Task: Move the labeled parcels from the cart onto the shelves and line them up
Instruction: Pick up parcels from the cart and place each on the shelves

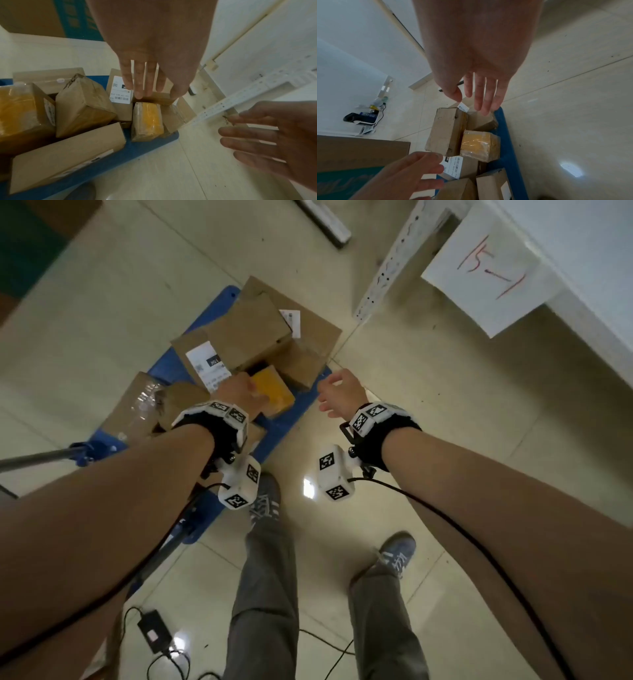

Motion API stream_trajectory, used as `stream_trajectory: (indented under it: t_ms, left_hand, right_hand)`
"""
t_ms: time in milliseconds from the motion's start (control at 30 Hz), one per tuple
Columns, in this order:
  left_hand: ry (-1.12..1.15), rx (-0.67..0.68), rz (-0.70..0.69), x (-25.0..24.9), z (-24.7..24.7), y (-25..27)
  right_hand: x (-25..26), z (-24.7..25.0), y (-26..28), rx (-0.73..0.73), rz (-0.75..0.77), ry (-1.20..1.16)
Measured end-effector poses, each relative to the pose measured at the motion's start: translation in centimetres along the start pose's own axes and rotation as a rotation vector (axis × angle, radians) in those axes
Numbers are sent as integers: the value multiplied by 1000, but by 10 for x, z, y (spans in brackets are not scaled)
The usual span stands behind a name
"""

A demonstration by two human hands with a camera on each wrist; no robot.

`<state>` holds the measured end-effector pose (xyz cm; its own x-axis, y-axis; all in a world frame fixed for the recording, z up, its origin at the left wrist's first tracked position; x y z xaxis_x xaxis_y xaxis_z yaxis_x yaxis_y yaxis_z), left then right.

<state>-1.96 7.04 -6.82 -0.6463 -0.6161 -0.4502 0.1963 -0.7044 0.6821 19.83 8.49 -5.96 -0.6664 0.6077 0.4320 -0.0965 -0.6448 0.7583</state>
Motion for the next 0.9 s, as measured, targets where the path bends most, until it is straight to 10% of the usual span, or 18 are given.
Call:
stream_trajectory:
  t_ms: [567,900]
  left_hand:
    - [607,-265,271,92,36,-122]
    - [837,-83,404,109,13,-160]
  right_hand:
    - [102,-49,-91,-15,131,124]
    - [109,-89,-164,93,82,109]
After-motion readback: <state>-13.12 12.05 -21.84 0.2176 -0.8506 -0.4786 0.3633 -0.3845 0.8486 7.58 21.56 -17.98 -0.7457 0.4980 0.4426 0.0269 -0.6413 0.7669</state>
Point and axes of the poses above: each hand's wrist, its own y-axis away from the middle knuckle, its own z-axis out of the back of the hand, x = y × z, the point moved 10 cm from there along -y, towards the middle knuckle, and after that the axes turned 14 degrees about y, right-handed, at the moved point
